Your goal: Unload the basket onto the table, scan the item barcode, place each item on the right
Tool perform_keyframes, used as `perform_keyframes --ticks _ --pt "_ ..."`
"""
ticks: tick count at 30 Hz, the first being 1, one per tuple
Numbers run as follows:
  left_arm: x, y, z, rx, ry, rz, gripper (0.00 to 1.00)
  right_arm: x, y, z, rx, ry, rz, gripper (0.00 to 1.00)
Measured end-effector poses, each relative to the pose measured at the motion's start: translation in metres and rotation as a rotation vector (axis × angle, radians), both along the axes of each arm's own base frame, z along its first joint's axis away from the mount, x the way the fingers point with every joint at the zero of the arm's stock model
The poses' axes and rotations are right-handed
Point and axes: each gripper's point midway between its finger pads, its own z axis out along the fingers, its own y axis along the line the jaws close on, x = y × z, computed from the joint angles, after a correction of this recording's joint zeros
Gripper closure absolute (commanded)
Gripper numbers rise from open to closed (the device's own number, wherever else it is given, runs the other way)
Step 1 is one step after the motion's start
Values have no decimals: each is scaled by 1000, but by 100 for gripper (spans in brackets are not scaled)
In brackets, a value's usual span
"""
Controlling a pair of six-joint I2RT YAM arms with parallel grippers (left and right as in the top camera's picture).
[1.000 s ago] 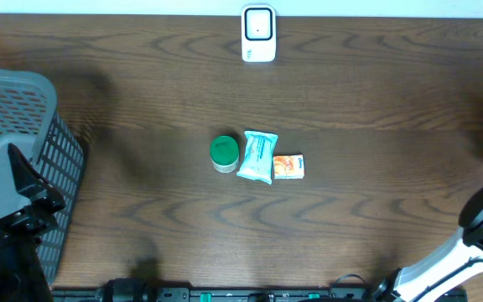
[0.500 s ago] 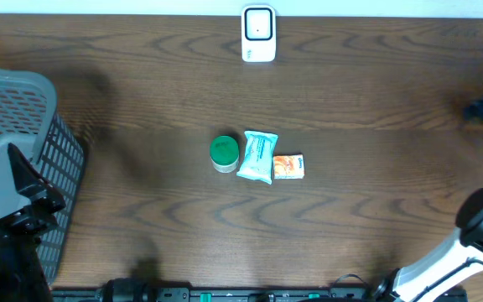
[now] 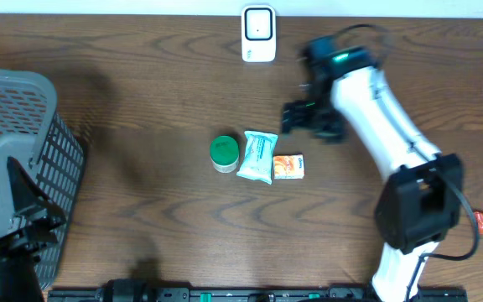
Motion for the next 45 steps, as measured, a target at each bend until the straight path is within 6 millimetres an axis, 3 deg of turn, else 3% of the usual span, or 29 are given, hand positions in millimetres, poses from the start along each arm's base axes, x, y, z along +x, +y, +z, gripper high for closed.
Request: perform_keyframes --ticks 1,4,8,14,25,32,35,39,45 --pt "-2 0 1 0 -5 0 10 -3 18 -4 7 -20 30 99" --pt "-2 -1 1 1 -7 -3 10 -17 49 -18 8 -41 79 99" --pt "-2 -1 1 1 -8 -3 10 -29 70 -46 13 -69 106 99" --pt "-2 -1 1 1 -8 -3 10 -33 63 -76 -17 -90 93 99" --pt "1 -1 -3 0 2 -3 10 16 38 -73 13 -195 -21 99" --pt "13 0 -22 -3 56 -3 10 18 31 -75 5 -197 -37 99" --pt "13 0 -22 -3 54 -3 10 6 27 -86 -15 -161 -29 99" --pt "13 0 -21 -3 51 -3 10 -27 19 -100 -68 -64 5 99" --pt "13 0 -21 -2 51 -3 10 -80 4 -98 -132 122 186 99"
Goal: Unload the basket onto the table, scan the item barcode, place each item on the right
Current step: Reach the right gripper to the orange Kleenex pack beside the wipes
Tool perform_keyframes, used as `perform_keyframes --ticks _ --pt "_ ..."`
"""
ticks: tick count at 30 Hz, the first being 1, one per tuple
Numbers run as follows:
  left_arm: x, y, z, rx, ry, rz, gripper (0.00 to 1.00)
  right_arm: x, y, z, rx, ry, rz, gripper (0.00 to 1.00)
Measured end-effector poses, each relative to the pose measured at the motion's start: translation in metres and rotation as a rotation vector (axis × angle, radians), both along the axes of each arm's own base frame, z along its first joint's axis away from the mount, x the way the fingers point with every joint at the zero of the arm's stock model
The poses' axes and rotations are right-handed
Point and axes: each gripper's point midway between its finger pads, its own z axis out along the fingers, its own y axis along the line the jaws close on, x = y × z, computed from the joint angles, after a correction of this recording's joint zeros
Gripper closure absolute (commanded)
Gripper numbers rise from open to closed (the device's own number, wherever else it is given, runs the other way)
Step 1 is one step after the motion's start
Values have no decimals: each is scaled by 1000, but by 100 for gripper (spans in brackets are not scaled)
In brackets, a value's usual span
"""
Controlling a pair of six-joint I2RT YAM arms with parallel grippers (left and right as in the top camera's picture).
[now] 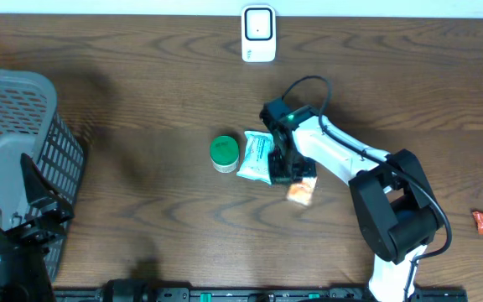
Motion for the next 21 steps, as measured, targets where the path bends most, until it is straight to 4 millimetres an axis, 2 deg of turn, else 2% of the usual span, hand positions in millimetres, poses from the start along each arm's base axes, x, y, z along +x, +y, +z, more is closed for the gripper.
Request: perform_keyframes --ticks 2,4,5,6,9,12,13,14,17,21 --pt "0 0 0 0 0 0 10 -19 -13 5 -46 78 71 99" --pt "0 0 0 0 0 0 10 -29 -28 9 -113 116 100 99" --pt "0 0 0 0 0 0 10 -31 -40 11 -175 121 104 94" --pt "0 0 0 0 0 0 10 -31 -49 13 -220 120 101 86" --pt "0 0 0 0 0 0 10 -24 -62 16 -272 95 83 48" --pt "0 0 0 0 0 0 10 -18 -59 21 -233 87 55 19" --pt "0 0 0 0 0 0 10 -15 -54 25 -203 78 43 4" --pt "0 0 0 0 0 0 10 -11 -47 30 -167 65 34 1" --pt "0 0 0 0 0 0 10 2 -25 57 -50 -14 -15 1" --pt "0 0 0 0 0 0 10 5 -18 88 16 -77 -143 1"
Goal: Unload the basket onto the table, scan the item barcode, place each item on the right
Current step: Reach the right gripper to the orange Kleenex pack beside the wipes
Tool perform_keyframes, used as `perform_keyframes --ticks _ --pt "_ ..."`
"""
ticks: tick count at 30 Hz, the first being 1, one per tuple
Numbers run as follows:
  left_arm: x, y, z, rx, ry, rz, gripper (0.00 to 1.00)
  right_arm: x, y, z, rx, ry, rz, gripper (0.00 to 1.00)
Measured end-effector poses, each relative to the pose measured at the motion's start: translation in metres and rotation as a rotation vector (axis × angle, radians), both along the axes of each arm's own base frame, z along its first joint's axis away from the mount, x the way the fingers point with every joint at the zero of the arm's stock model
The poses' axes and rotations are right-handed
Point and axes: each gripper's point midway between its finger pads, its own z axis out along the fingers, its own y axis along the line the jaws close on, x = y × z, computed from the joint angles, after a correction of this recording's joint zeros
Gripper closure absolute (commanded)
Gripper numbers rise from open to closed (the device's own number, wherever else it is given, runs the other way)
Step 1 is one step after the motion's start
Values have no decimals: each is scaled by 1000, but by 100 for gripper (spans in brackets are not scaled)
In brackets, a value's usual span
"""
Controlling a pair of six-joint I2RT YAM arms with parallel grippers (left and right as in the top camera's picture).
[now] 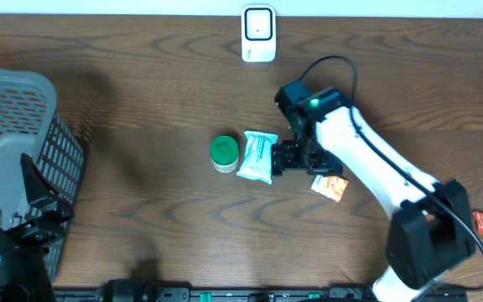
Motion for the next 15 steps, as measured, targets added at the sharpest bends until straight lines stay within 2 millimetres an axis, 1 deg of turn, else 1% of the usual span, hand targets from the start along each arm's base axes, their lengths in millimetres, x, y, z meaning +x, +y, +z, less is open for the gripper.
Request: perform_keyframes --ticks 1,3,5,6,7,8,12,15 --pt "0 0 0 0 0 0 10 -1 -2 2 1 2 -39 1" --pt "0 0 0 0 0 0 10 -3 -7 -1 -9 18 -119 1" --pt "0 0 0 0 0 0 10 -7 -17 -12 -33 45 -203 1" --pt "0 0 0 0 0 0 10 -11 -26 -20 -52 65 -254 1" --pt "0 0 0 0 0 0 10 -12 -26 -20 -55 68 -257 1" --pt "0 0 0 0 0 0 10 -16 -34 -27 -76 86 -297 1" --pt "0 0 0 0 0 0 10 -15 -43 -50 -80 72 -355 1" --pt "0 0 0 0 0 0 10 -10 -45 -65 -71 35 -369 1"
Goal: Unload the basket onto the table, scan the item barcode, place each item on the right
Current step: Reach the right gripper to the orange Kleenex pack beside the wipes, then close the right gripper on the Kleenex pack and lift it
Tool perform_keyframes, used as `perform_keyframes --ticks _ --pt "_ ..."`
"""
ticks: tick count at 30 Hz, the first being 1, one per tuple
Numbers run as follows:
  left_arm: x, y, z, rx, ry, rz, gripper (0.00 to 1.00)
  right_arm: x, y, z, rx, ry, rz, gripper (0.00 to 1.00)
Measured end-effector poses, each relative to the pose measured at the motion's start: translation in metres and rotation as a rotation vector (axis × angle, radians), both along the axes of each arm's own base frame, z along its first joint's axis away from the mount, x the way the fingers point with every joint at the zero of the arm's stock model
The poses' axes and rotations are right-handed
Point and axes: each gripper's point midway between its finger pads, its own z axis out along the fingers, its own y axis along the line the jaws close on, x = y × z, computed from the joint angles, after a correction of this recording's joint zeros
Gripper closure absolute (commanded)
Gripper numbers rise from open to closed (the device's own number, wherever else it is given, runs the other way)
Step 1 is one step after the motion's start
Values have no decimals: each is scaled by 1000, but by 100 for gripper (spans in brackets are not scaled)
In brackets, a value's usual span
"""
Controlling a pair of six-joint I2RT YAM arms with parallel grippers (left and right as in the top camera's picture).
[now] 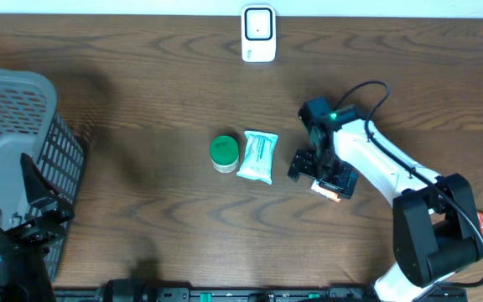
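In the overhead view my right gripper (324, 178) sits right of the table's middle, jaws pointing down over a small orange packet (326, 192). Only the packet's lower edge shows beneath the fingers, and the gripper looks shut on it. The white barcode scanner (258, 34) stands at the far edge, well away from the packet. A teal-and-white pouch (257, 157) and a green-lidded jar (223, 153) lie side by side left of the gripper. My left arm (19, 239) is a dark mass at the bottom left, with its fingers not discernible.
A grey mesh basket (23, 126) fills the left side, beside the left arm. A red-orange wrapper lies at the right edge. The right arm's white links (384, 168) stretch from the bottom right toward the middle.
The right gripper has shifted a little right and toward the near edge, now covering most of the orange packet. The pouch, the jar and the left arm have not moved.
The orange packet first lay against the pouch's right side, with the right gripper off to its far right. Then the gripper was down on it and the packet sat tilted, nearer the front. It has since moved right, away from the pouch, staying with the gripper.
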Motion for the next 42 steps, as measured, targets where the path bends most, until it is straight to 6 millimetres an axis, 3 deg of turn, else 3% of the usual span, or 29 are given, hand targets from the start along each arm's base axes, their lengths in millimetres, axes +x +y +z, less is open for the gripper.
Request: perform_keyframes --ticks 9,20,24,26,28,30,32,42 --pt "0 0 0 0 0 0 10 -9 -23 -26 -73 -12 -35 1" --pt "0 0 -1 0 3 0 10 -7 -26 -28 -79 -20 -44 4" --pt "0 0 -1 0 3 0 10 0 -23 -28 -62 -47 -19 14" --pt "0 0 -1 0 4 0 10 3 -21 -29 -44 -59 30 27" --pt "0 0 -1 0 4 0 10 4 -20 -29 -37 -61 62 51" --pt "0 0 -1 -1 4 0 10 3 -20 -29 -33 -56 96 67" --pt "0 0 -1 0 4 0 10 3 -20 -29 -29 -54 117 74" --pt "1 0 -3 -1 10 0 10 11 -14 -23 2 -71 206 71"
